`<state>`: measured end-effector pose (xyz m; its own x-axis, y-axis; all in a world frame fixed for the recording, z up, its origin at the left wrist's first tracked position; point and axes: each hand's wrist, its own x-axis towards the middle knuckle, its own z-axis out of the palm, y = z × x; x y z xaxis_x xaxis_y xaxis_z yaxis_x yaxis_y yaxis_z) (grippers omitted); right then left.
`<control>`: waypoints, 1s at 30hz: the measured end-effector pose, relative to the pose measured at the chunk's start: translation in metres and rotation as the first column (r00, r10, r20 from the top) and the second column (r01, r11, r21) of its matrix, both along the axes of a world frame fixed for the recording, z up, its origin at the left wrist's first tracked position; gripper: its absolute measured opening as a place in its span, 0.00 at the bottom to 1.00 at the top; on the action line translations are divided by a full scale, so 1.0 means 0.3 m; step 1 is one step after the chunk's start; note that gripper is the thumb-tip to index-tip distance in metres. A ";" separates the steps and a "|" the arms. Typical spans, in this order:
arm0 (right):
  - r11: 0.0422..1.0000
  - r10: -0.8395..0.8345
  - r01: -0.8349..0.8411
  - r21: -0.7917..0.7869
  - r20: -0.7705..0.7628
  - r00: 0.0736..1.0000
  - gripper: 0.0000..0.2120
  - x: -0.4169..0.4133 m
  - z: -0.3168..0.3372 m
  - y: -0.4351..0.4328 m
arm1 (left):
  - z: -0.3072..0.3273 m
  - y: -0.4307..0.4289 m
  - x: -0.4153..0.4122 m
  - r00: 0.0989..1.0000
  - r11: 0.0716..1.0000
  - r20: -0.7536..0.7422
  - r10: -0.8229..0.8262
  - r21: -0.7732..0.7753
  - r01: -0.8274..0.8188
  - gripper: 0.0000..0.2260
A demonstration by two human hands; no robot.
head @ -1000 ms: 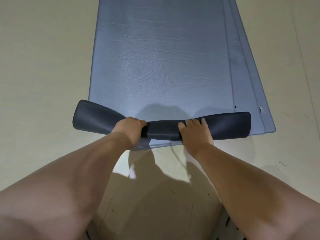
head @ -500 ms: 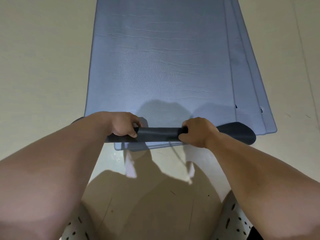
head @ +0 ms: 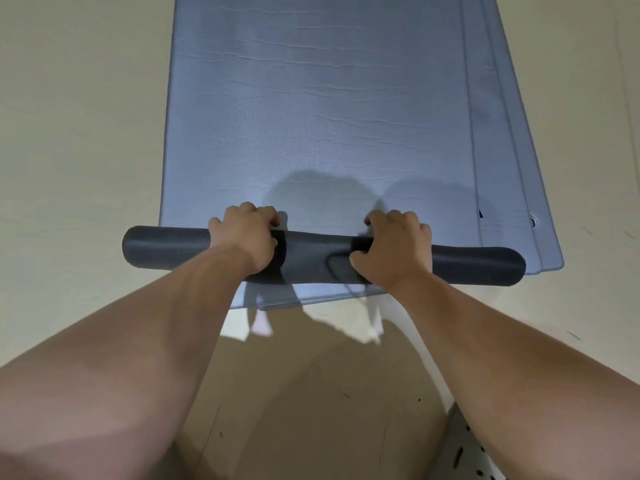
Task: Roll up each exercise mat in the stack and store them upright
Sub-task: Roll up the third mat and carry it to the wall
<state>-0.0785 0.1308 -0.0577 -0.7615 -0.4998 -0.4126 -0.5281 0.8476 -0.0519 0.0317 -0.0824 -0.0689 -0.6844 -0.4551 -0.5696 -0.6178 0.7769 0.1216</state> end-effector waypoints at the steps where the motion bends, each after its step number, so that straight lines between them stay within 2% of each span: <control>1: 0.998 0.047 -0.049 -0.025 -0.095 0.994 0.23 0.021 -0.014 0.003 | -0.005 0.004 -0.005 1.000 1.000 0.001 0.000 -0.020 0.000 0.15; 4: 0.943 0.237 -0.301 -0.142 -0.347 0.907 0.20 0.085 -0.060 0.041 | -0.021 0.016 -0.009 1.000 0.998 0.003 0.015 -0.065 -0.015 0.15; 6: 0.908 0.293 -0.379 -0.177 -0.376 0.879 0.23 0.109 -0.078 0.076 | -0.030 0.020 -0.007 1.000 0.996 -0.002 0.030 -0.085 -0.030 0.16; 10: 0.913 0.407 -0.403 0.059 -0.162 0.899 0.40 0.135 -0.083 0.093 | -0.031 0.022 -0.010 0.996 0.991 -0.049 0.074 -0.110 -0.079 0.18; 13: 0.910 0.410 -0.396 0.119 -0.134 0.902 0.38 0.125 -0.086 0.063 | -0.024 0.022 -0.003 0.990 0.980 -0.135 0.046 -0.187 -0.071 0.18; 15: 0.909 0.415 -0.405 0.098 -0.133 0.900 0.37 0.105 -0.074 0.043 | -0.022 0.035 0.016 0.973 0.965 -0.217 -0.073 -0.262 0.014 0.15; 18: 0.909 0.410 -0.401 0.114 -0.064 0.910 0.36 0.085 -0.061 0.020 | -0.024 0.084 0.053 0.921 0.956 -0.311 -0.236 -0.245 0.162 0.10; 19: 0.911 0.403 -0.395 0.119 -0.052 0.914 0.36 0.083 -0.057 0.012 | -0.025 0.104 0.067 0.910 0.952 -0.313 -0.272 -0.225 0.208 0.11; 23: 0.935 0.349 -0.347 0.071 -0.008 0.937 0.36 0.078 -0.065 0.004 | -0.036 0.142 0.099 0.919 0.944 -0.240 -0.313 -0.185 0.273 0.27; 25: 0.943 0.331 -0.330 0.039 0.001 0.944 0.34 0.067 -0.055 0.000 | -0.038 0.139 0.096 0.920 0.938 -0.216 -0.326 -0.198 0.286 0.27; 30: 0.961 0.275 -0.274 -0.023 0.050 0.960 0.27 0.034 -0.018 -0.010 | -0.007 0.100 0.049 0.931 0.942 -0.153 -0.332 -0.104 0.319 0.22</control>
